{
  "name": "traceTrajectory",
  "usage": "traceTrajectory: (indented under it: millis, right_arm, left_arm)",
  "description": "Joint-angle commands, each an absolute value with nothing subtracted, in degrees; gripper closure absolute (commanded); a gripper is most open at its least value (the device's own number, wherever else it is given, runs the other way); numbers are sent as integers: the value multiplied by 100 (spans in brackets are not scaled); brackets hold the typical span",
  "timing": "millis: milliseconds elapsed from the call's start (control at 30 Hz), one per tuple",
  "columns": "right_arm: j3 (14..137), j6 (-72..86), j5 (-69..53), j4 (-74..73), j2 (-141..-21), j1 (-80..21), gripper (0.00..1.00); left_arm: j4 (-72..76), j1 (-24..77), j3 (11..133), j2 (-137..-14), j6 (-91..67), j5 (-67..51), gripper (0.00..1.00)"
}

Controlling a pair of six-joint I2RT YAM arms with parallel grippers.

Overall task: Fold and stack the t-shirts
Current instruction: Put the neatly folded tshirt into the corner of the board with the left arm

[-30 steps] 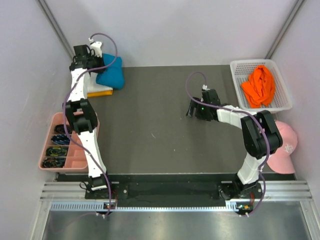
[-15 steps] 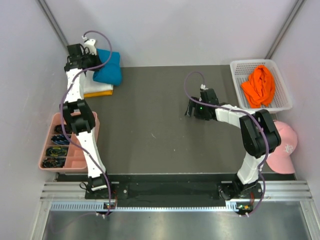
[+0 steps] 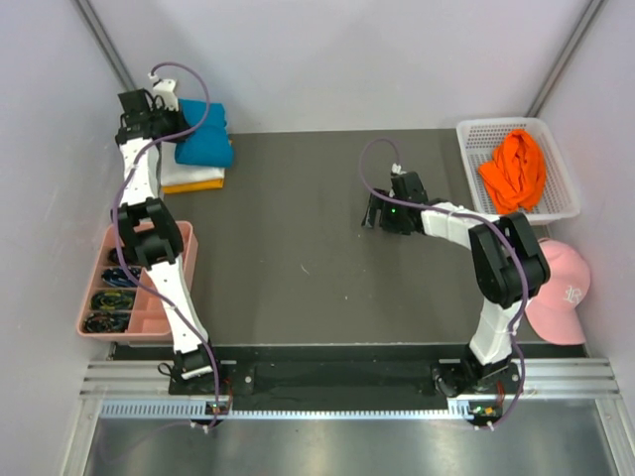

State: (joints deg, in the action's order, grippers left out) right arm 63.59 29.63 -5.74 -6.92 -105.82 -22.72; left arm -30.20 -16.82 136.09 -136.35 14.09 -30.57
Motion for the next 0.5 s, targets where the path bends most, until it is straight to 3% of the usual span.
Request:
traceTrajectory:
  millis: [0, 467]
  right_arm:
    - [6240, 2979, -606, -1380, -11030, -2408, 19]
    - [6232, 2953, -747, -1319, -11145, -2417, 19]
  left_arm:
    - [-2725, -1688, 13720, -13368, 1626, -2972, 100]
    - [-2672, -1494, 13236, -13245, 2171, -1645, 100]
